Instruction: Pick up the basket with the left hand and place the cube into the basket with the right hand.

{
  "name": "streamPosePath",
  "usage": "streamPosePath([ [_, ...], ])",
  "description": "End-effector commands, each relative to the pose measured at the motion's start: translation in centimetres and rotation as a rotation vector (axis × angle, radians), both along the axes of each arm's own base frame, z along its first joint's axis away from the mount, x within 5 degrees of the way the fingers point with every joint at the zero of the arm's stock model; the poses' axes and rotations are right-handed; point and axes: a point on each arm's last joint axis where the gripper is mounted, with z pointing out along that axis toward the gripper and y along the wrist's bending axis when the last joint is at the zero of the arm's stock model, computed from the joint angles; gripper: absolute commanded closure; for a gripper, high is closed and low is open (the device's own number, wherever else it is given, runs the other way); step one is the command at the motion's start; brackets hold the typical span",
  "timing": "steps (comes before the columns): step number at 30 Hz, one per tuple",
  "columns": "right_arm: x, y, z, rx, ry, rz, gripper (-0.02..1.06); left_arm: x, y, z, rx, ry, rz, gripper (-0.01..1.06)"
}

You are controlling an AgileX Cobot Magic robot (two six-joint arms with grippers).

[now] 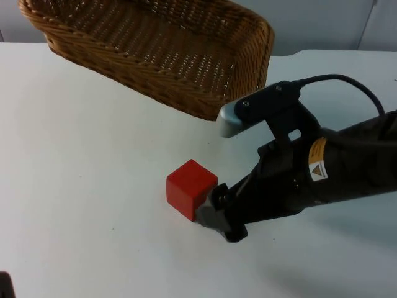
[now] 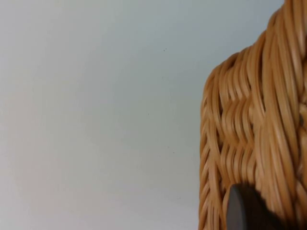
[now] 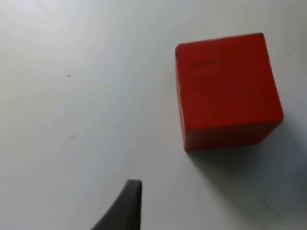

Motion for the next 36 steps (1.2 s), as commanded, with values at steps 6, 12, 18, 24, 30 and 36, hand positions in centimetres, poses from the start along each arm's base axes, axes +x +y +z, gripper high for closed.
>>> streamPosePath([
  [6,0.5,0.6,0.4,0.058,-0.085,0.045,0.0,-0.1,-0.3,1.3,-0.037,-0.043,0.008,1.05],
  [12,0.8,0.9,-1.1,0.046,-0.063,0.044,0.07,-0.1,-0.3,1.3,-0.037,-0.043,0.008,1.05],
  [18,1.8,1.6,-2.0,0.007,-0.033,0.039,0.31,-0.1,-0.3,1.3,-0.037,-0.043,0.008,1.05],
  [24,2.9,2.5,-1.4,0.032,-0.052,0.025,0.48,-0.1,-0.3,1.3,-0.037,-0.045,0.009,1.05],
  [30,3.1,2.7,-1.1,0.035,-0.058,0.024,0.48,-0.1,-0.3,1.3,-0.037,-0.046,0.009,1.05],
  [36,3.1,2.7,-1.2,0.036,-0.046,0.012,0.35,-0.1,-0.3,1.3,-0.037,-0.046,0.009,1.05],
])
